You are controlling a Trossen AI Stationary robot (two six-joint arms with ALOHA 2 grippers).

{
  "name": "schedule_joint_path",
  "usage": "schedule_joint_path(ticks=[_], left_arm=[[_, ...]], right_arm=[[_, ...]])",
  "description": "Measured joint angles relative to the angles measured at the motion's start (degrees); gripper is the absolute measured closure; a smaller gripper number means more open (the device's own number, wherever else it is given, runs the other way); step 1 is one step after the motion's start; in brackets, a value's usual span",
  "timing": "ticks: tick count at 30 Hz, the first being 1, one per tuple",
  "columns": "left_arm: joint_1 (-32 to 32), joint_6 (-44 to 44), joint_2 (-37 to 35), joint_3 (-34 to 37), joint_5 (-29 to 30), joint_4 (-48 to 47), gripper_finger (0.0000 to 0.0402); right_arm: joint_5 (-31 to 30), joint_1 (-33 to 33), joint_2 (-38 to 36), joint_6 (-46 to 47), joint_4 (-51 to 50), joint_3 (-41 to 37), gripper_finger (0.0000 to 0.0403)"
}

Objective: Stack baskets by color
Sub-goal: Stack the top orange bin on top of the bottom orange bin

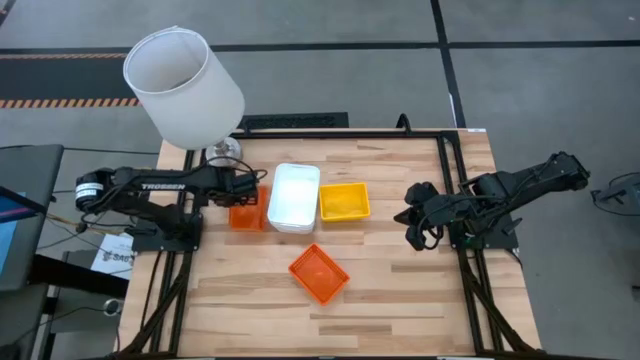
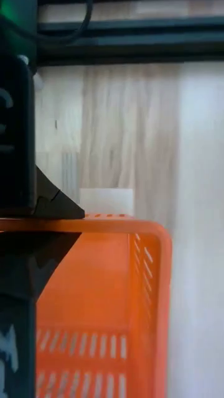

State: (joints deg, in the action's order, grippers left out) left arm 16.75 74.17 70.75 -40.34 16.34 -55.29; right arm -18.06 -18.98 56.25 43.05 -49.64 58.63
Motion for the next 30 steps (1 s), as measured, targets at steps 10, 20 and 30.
schedule_joint_path(ticks=[10, 20, 30], left_arm=[[0.0, 2.13, -1.32, -9.23, 6.75, -11.63, 0.0401], [-0.12, 1.55, -1.39, -23.06, 13.06, -19.27, 0.0401], [-6.79, 0.09, -1.41, -37.05, 17.55, -16.65, 0.0401]], right_arm=[[0.0, 0.0, 0.0, 0.0, -0.01, 0.0, 0.039], [0.0, 0.0, 0.0, -0.02, -0.01, 0.0, 0.039], [0.0, -0.2, 0.0, 0.0, -0.01, 0.0, 0.039]])
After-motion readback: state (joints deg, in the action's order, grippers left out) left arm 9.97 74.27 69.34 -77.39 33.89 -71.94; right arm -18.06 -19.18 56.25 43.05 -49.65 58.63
